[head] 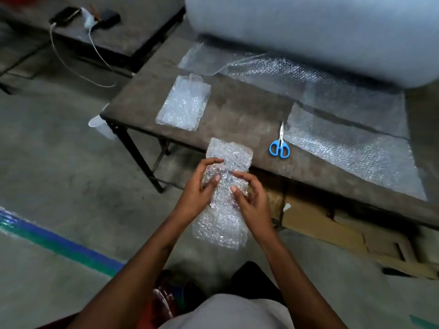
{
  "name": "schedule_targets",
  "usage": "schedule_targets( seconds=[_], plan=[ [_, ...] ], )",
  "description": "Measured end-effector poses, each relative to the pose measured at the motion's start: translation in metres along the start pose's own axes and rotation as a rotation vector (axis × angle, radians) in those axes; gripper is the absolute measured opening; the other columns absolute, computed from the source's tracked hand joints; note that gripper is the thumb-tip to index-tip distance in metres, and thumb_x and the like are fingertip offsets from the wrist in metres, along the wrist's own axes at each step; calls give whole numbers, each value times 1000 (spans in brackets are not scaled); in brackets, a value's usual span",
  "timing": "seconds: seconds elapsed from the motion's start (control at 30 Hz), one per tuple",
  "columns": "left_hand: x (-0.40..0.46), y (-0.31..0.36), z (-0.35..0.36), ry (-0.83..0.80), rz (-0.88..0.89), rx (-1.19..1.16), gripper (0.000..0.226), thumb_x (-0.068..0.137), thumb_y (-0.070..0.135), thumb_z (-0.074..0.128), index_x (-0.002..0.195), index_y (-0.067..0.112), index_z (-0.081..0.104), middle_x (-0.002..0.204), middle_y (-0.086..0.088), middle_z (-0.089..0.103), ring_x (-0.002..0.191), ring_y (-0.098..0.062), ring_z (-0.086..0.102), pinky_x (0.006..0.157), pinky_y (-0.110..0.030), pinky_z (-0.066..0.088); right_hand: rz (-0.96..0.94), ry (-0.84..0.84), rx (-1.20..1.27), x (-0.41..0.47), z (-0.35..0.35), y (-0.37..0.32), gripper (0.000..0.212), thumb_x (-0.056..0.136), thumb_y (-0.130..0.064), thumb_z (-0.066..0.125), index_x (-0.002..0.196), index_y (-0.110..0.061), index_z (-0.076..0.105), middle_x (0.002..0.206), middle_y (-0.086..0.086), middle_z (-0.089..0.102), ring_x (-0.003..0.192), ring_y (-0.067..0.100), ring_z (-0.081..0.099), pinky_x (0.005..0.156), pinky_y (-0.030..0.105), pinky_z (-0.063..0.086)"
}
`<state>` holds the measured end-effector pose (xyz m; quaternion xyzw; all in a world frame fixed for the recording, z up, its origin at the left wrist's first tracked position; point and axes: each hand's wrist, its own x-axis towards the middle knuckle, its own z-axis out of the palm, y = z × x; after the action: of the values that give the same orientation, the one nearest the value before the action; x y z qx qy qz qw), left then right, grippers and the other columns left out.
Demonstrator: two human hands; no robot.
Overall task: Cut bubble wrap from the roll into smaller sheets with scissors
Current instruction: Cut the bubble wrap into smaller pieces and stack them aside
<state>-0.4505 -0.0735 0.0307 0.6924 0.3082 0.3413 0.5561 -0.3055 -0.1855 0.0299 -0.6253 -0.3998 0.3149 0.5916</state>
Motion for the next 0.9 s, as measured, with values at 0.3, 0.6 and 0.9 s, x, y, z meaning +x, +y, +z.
schedule_targets(
  seconds=[0.3, 0.6, 0.9],
  plan=[
    [115, -4, -42, -13, -49, 65, 65, 107, 24, 70, 163, 33, 40, 168, 16, 41, 156, -4, 36, 121, -28, 40, -36, -140, -185, 120, 16, -12, 71, 99, -8, 74, 161, -29, 47, 167, -11, 41, 153, -4, 32, 106, 4, 37],
    [241, -37, -104, -31, -56, 317, 61, 99, 34, 78, 155, 38, 54, 166, 10, 36, 153, 7, 30, 103, -25, 44, -35, -161, -339, 267, 60, 15, 83, 99, -3, 69, 167, -32, 31, 174, -5, 23, 156, 6, 24, 114, 4, 30],
    [326, -95, -167, -155, -19, 537, 84, 95, 17, 83, 165, 11, 36, 174, -13, 20, 158, -12, 20, 119, -3, 18, 94, -188, -459, 346, 139, 39, 93, 99, -7, 71, 171, -24, 15, 173, -1, 9, 157, 13, 24, 126, 32, 29]
  ],
)
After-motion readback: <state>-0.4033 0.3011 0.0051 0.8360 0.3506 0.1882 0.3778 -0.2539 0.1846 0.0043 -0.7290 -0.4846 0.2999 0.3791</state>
